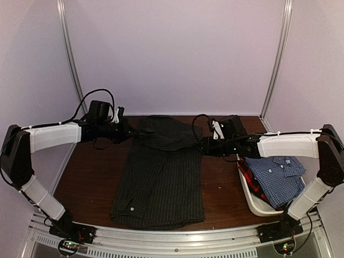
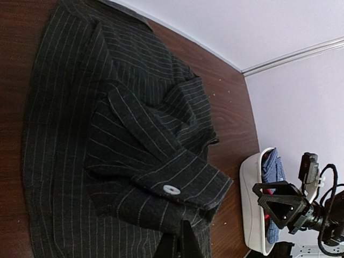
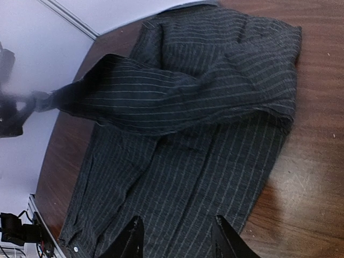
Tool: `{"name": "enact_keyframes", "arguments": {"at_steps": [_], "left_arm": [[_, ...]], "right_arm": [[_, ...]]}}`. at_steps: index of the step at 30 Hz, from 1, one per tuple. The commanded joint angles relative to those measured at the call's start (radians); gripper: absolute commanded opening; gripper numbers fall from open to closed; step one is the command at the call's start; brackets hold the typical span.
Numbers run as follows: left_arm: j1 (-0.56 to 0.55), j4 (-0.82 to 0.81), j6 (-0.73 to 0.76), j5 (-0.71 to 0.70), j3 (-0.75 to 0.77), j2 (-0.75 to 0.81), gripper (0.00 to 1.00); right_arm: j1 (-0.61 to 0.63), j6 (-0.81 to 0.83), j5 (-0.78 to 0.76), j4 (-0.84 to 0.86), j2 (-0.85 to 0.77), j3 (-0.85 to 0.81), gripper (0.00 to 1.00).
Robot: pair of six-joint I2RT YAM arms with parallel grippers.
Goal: Fold and stack the long sleeve shirts
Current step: Pass from the right arm to the left, then adjust the 1/3-folded tank top at the center of the board.
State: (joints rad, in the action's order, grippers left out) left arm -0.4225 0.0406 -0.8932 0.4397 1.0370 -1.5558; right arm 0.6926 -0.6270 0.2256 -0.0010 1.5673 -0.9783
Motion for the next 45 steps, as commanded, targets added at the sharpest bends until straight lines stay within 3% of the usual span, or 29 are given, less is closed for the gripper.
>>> {"name": "enact_keyframes", "arguments": {"at_steps": [1,14,24,34,45], "left_arm": [[0.042,0.081,0.09,-0.027,0.026,0.015,0.0],[0.068,0.122,0.145,-0.09,0.078,0.033,0.0],[0.071,0.1,0.143,-0.066,0.078,0.03,0.0],[0.071,0.102,0.143,-0.009,0.142,-0.016,0.0],[0.067,0.083,0.116,0.045,0.208,-0.088,0.0]], "right_arm": [[0.009,0.034,-0.106,-0.087,-0.004,0.04,0.45],[0.107,-0.007,-0.144,-0.102,0.046,0.141,0.5],[0.26,-0.036,-0.119,-0.063,0.162,0.061,0.36],[0.259,0.019,-0.145,-0.141,0.239,0.045,0.34],[0.196,0.053,-0.238,-0.234,0.221,0.096,0.35]]}}
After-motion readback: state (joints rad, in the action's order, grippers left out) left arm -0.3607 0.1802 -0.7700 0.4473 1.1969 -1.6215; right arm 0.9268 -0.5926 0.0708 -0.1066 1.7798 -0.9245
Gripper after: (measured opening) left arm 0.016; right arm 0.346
